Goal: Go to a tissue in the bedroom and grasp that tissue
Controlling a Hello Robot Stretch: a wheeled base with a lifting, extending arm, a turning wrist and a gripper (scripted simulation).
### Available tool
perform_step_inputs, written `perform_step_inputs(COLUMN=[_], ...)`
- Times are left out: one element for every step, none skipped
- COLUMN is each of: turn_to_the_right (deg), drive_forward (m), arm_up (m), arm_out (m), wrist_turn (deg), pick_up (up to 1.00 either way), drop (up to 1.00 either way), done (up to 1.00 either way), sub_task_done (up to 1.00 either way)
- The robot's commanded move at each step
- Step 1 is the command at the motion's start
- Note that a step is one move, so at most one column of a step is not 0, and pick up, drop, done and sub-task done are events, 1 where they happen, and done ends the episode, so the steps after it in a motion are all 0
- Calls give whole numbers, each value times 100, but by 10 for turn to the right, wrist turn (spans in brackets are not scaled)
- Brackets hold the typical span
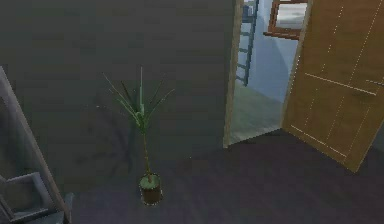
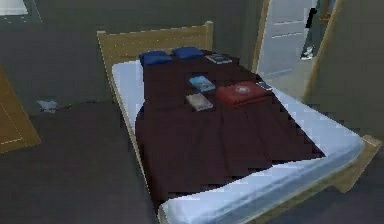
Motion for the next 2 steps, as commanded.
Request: perform_step_inputs(turn_to_the_right=[0,180], drive_forward=[5,0], arm_up=[0,0], arm_out=[0,0], wrist_turn=[0,0], pick_up=[0,0], drop=[0,0], done=[0,0], sub_task_done=[0,0])
